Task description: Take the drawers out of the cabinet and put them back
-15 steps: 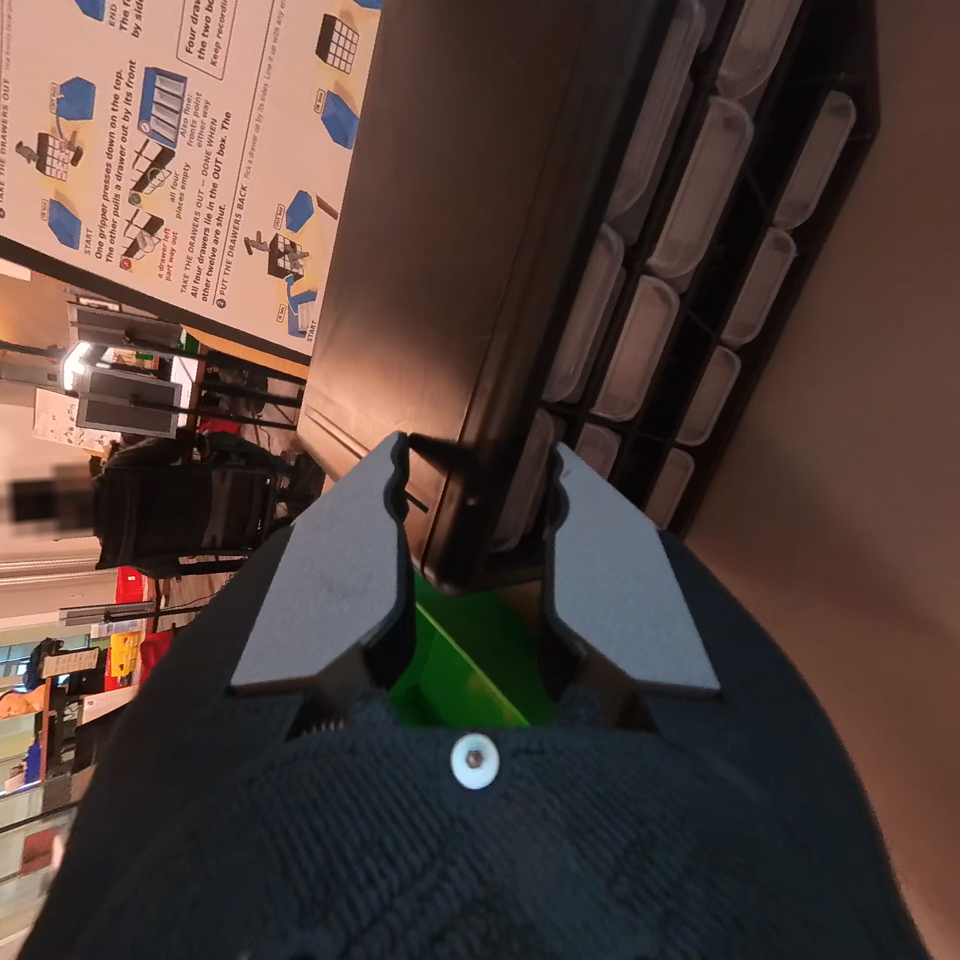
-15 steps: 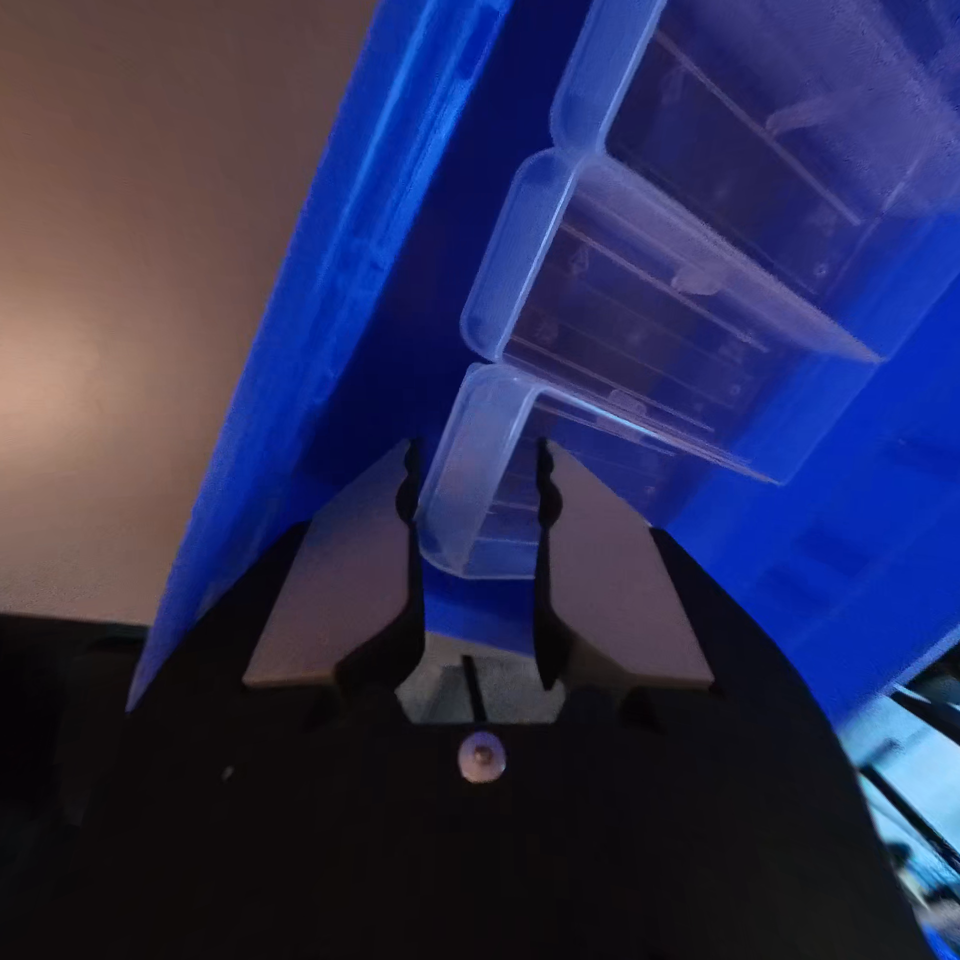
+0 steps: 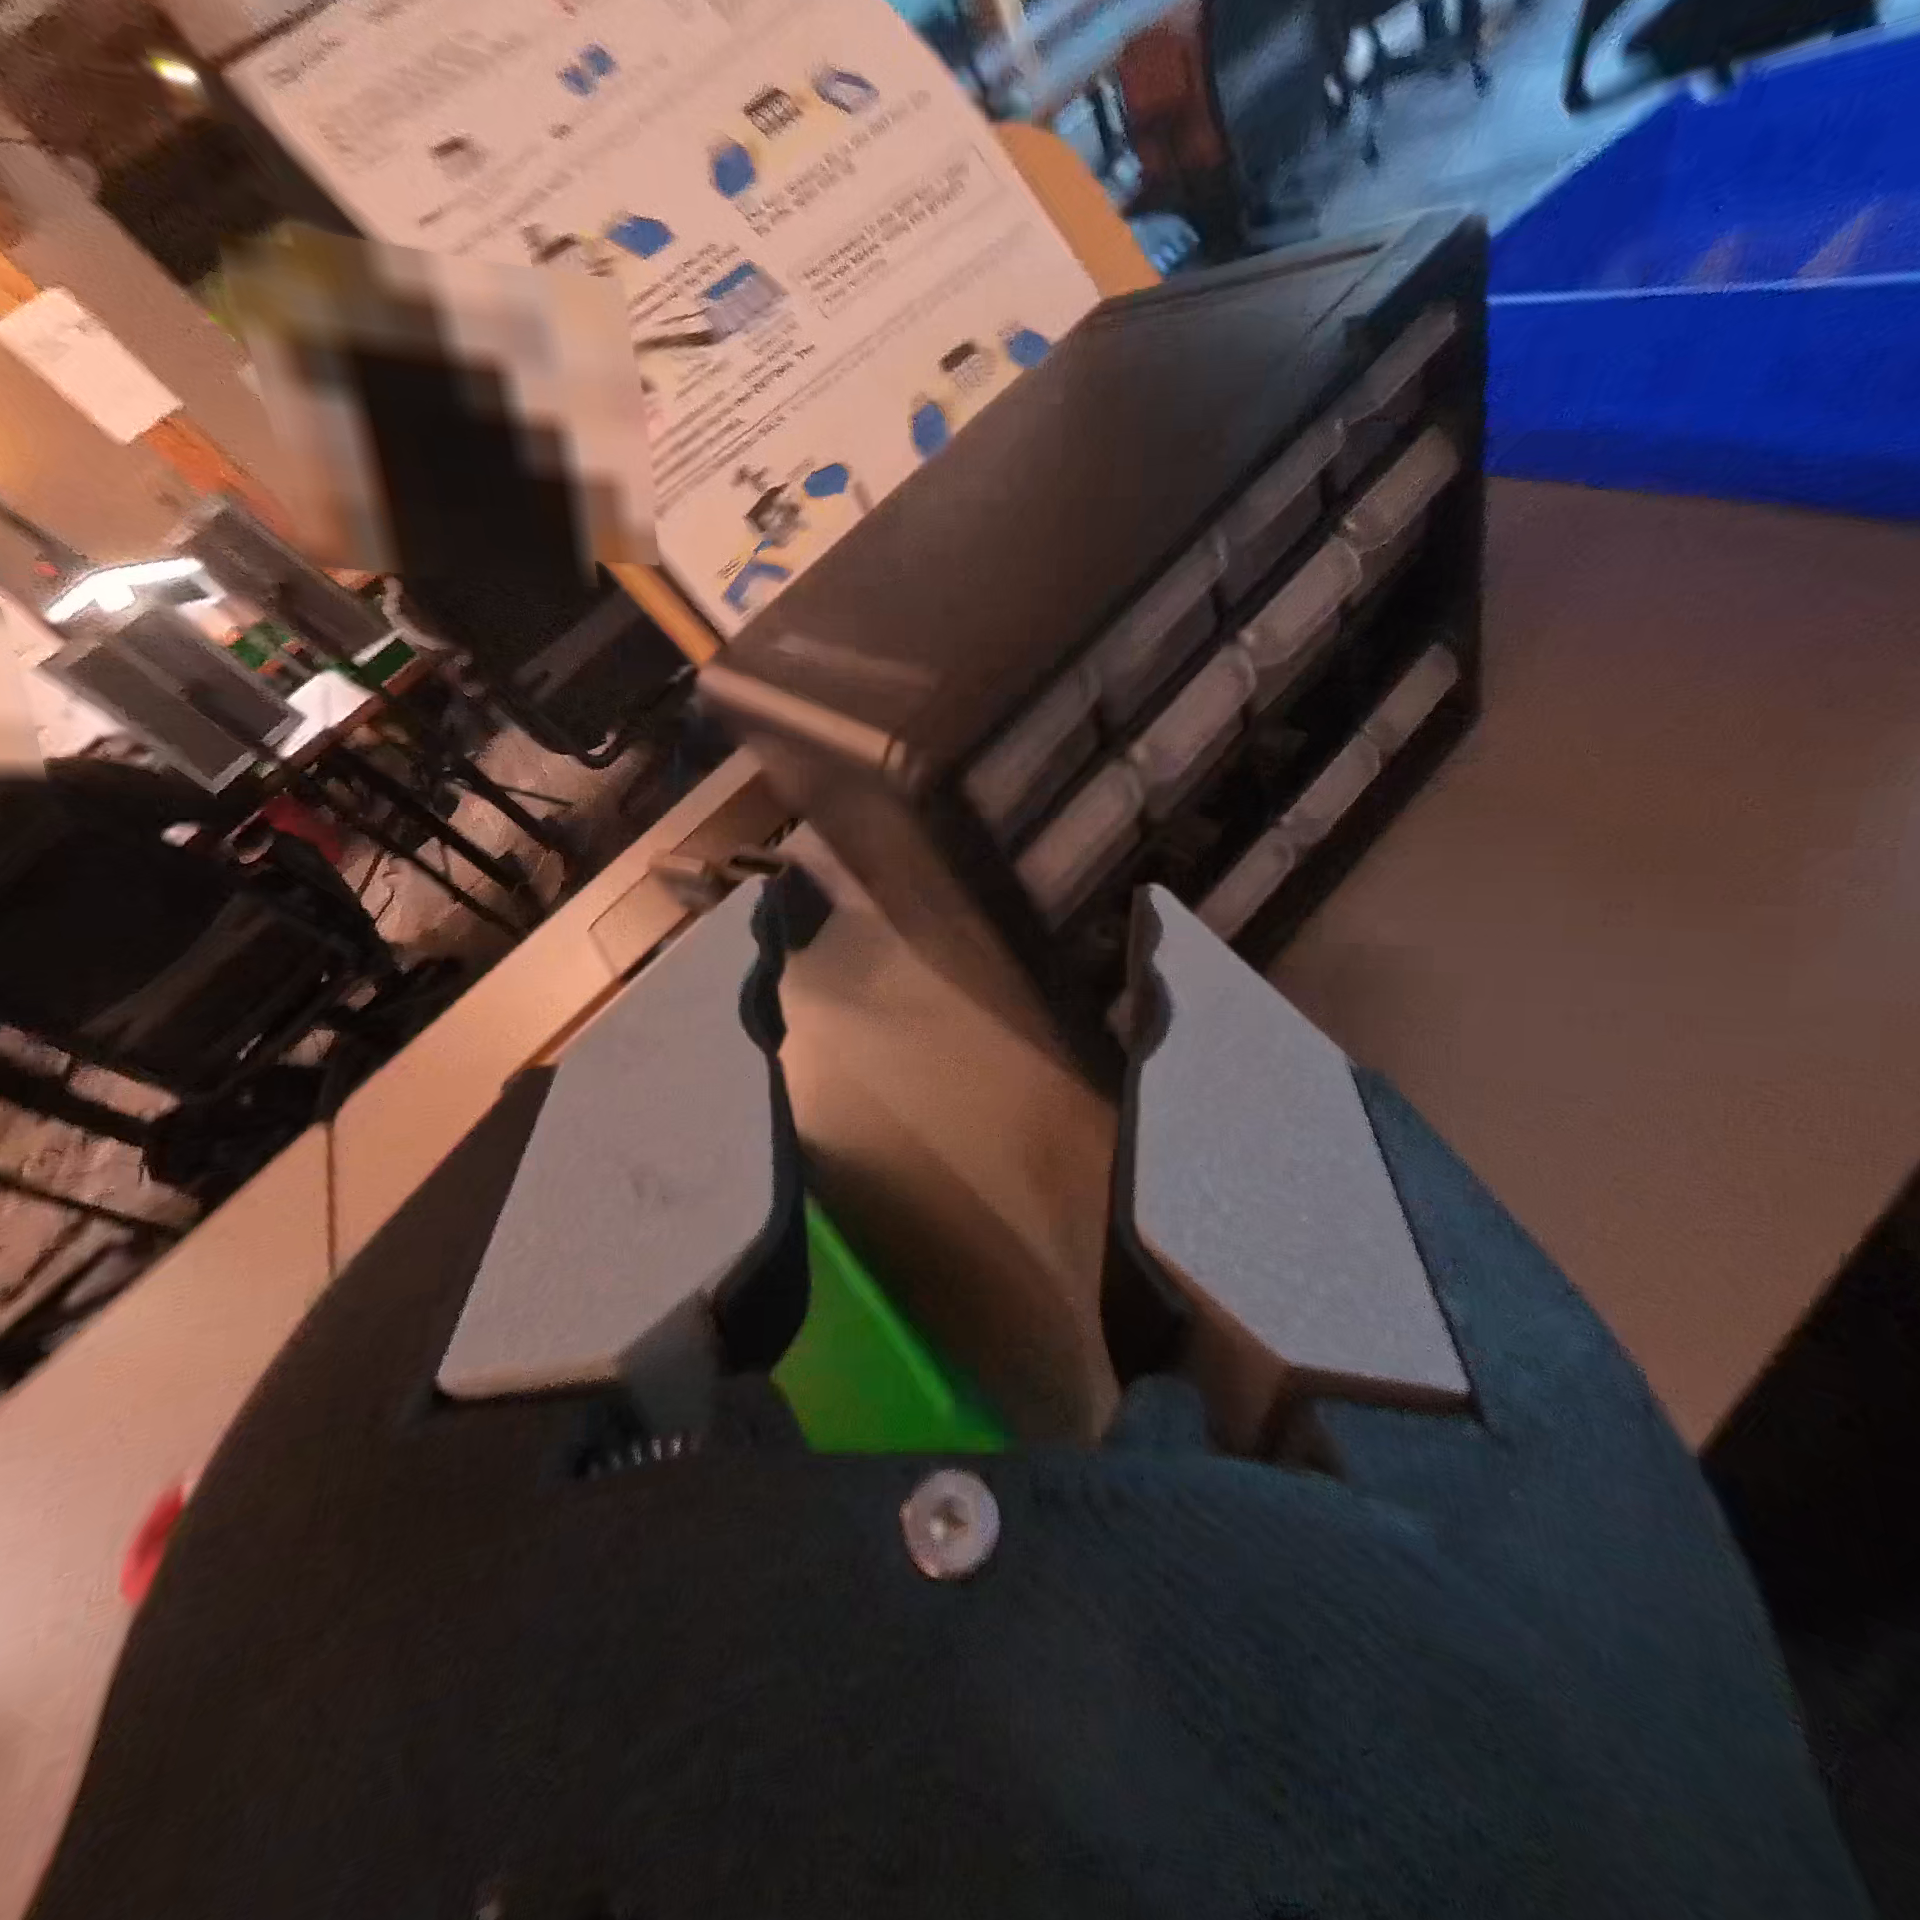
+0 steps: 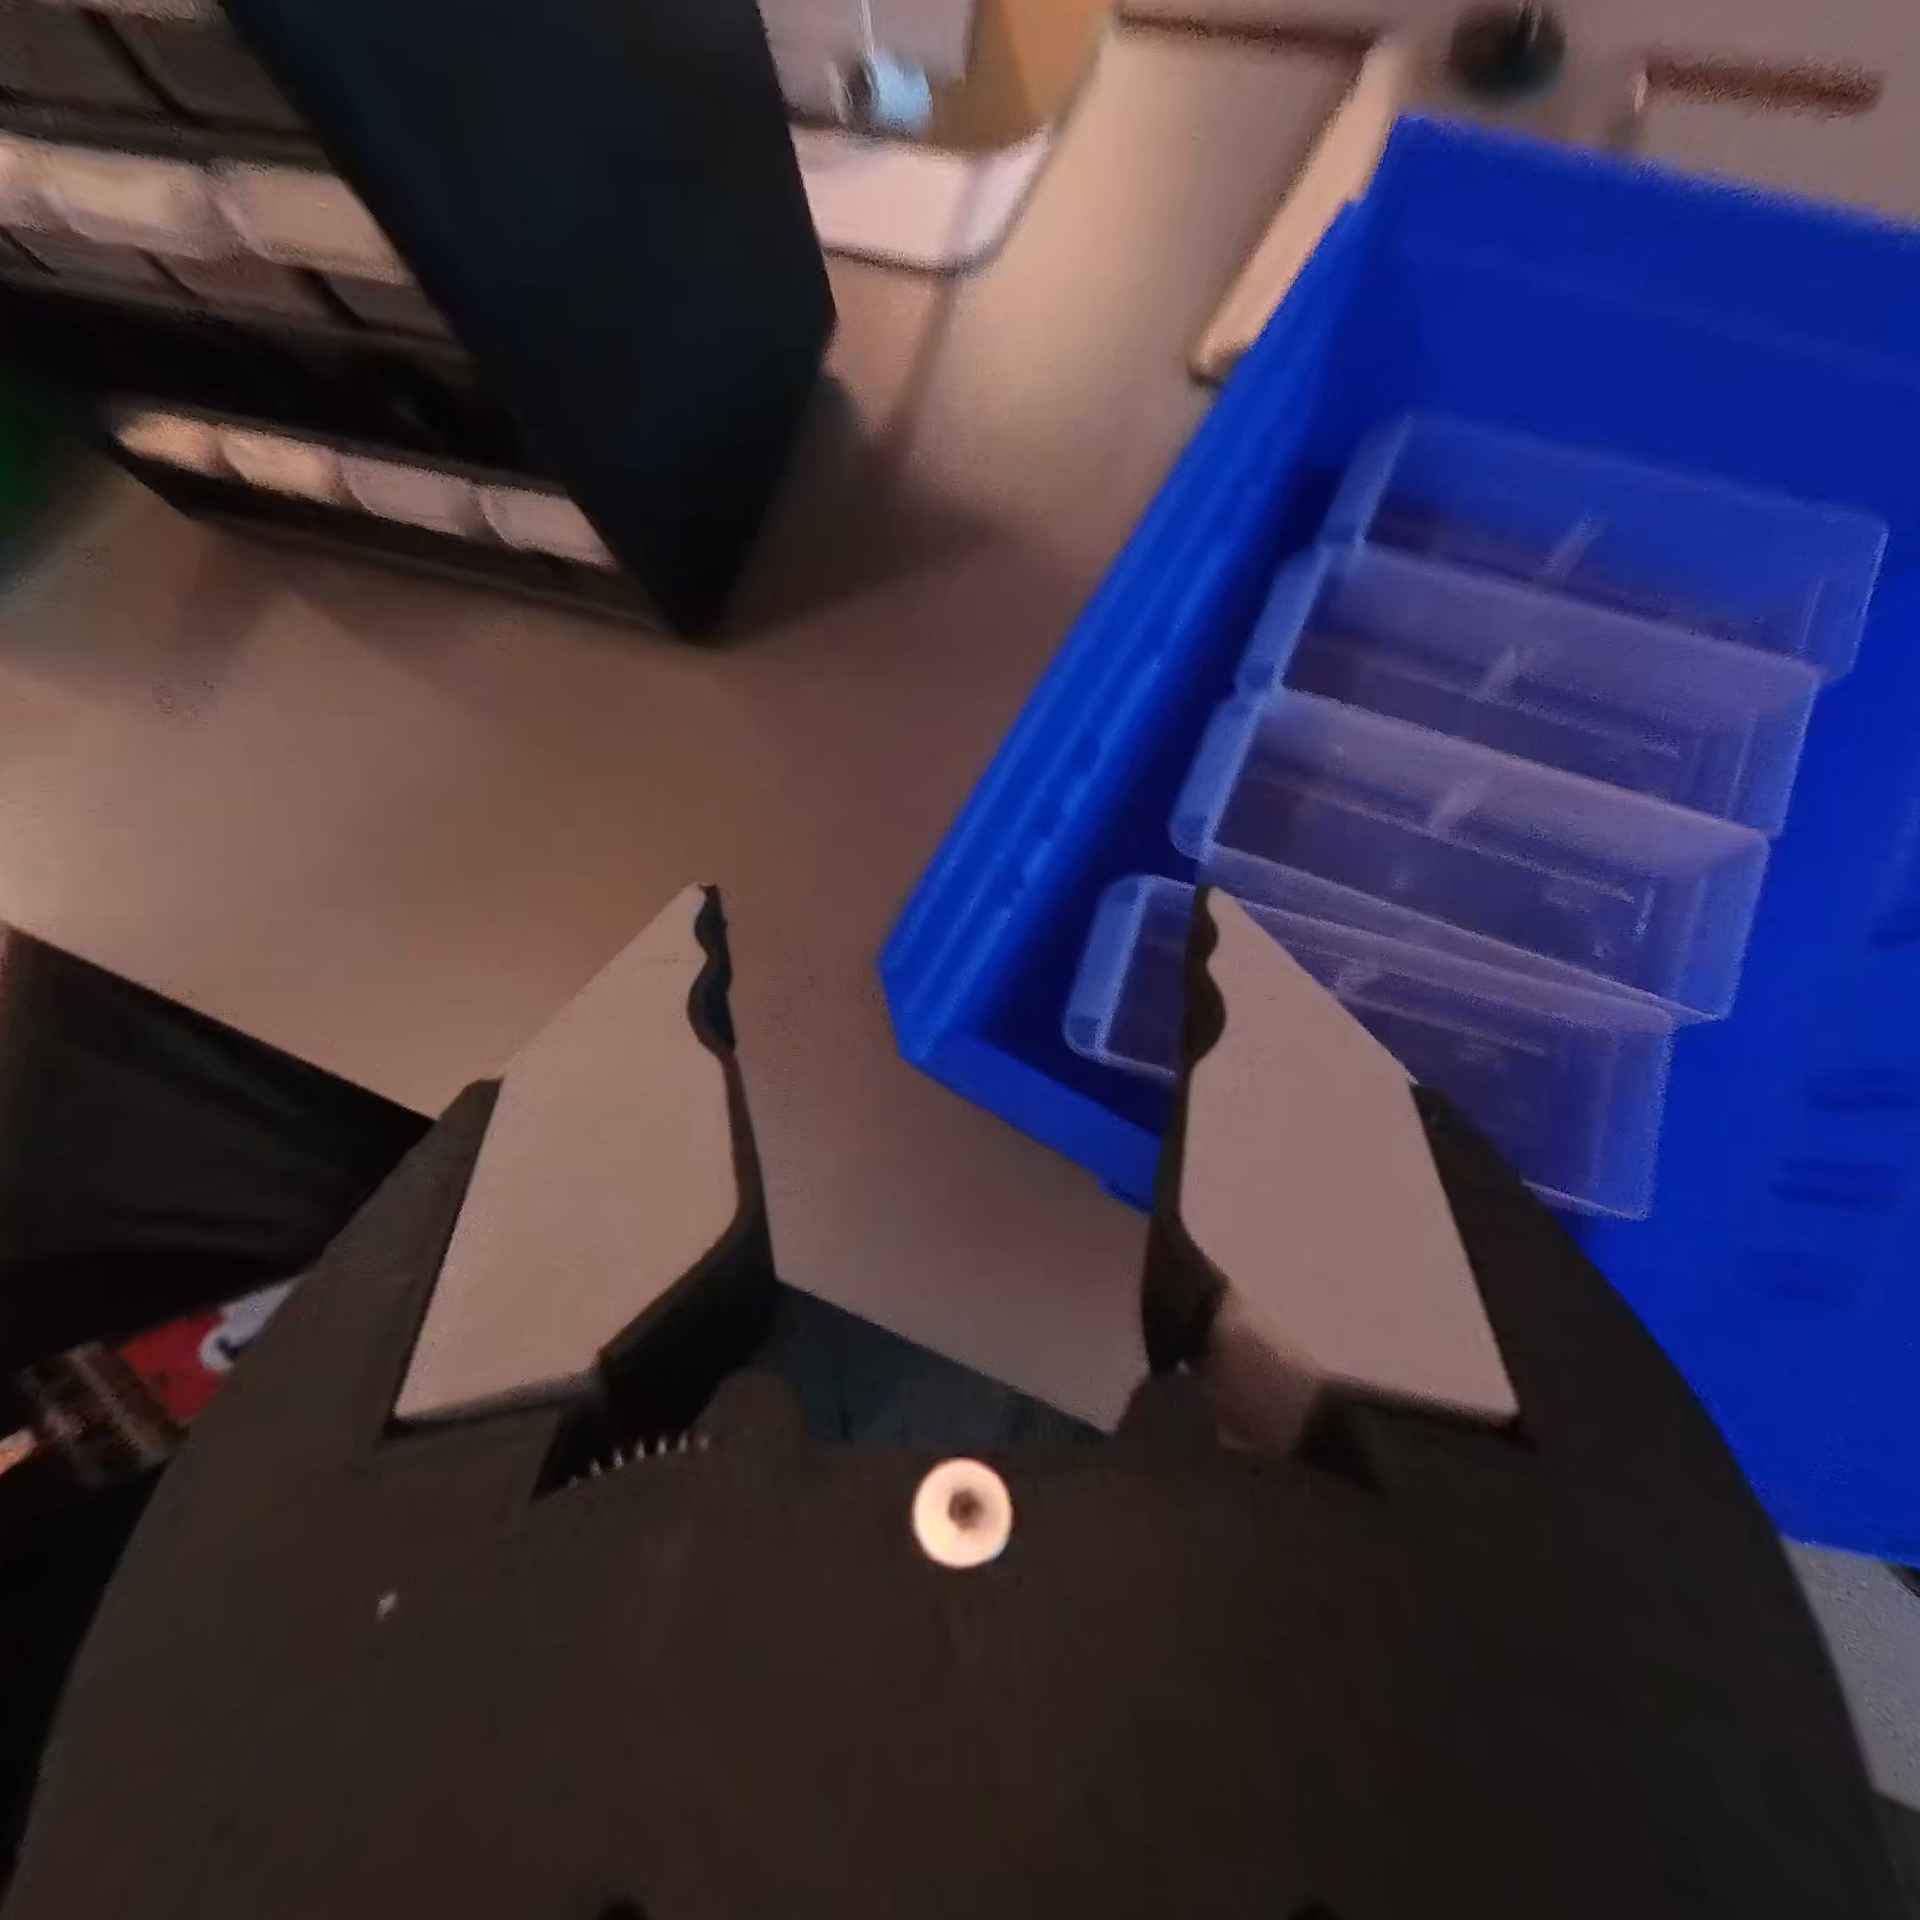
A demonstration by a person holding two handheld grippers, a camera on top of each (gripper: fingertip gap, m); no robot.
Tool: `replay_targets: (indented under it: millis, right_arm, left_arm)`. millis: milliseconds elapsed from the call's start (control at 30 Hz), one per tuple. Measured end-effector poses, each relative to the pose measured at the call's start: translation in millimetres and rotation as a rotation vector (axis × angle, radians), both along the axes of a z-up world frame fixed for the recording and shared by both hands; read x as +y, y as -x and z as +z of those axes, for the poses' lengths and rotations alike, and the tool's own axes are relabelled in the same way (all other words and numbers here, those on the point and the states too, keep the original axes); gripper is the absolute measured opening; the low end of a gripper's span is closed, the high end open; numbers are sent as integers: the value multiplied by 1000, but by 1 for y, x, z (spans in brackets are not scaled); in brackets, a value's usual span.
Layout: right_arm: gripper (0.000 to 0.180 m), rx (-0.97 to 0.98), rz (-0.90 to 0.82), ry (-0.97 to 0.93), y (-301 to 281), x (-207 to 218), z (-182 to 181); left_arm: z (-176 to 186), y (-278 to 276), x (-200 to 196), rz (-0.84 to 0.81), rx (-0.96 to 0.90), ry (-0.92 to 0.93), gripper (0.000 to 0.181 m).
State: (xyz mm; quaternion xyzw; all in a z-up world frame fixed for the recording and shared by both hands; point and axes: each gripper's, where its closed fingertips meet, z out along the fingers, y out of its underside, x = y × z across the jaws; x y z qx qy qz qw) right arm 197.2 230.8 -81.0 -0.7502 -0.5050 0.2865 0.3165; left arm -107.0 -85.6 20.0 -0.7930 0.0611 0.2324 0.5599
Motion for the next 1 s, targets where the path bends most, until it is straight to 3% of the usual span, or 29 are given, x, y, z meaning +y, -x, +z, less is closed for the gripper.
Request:
replay_targets:
  millis: [100, 200, 300, 400, 433, 467, 500, 533, 567, 633, 833, 1000]
  right_arm:
    - [90, 105, 28, -59, 8, -24, -6]
    - [91, 120, -2, -142, 24, -29, -20]
    - [99, 56, -54, -217, 47, -17, -41]
    - [93, -101, -144, -308, 55, 14, -69]
    - [86, -176, -171, -326, 51, 25, -81]
    - [50, -240, -186, -341, 46, 32, -90]
    - [25, -271, -198, -360, 40, 37, -95]
    - [18, -267, -194, -369, 35, 38, -94]
    - [13, -261, -196, -370, 27, 37, -92]
    - [2, -254, -151, -381, 9, 33, -90]
    - [2, -247, -38, -414, -43, -12, -75]
    - [2, -199, 73, -468, -88, -92, -14]
  left_arm:
    - [-31, 32, -71, 206, -81, -106, 68]
    - [-86, 56, -105, 340, -200, -64, 86]
    - [-113, 63, -95, 387, -254, -72, 88]
    - [-135, 72, -64, 429, -209, -17, 90]
    - [-141, 81, -57, 474, -149, 6, 86]
    - [-146, 94, -55, 537, -62, 38, 69]
    - [-153, 101, -53, 563, 2, 77, 63]
    - [-159, 103, -50, 568, 14, 87, 41]
    - [-159, 106, -51, 587, 25, 61, 23]
    - [-155, 113, -60, 600, -12, -8, 6]
    - [-135, 103, -100, 557, -33, -29, 3]
    - [-69, 76, -161, 563, 82, -157, 3]
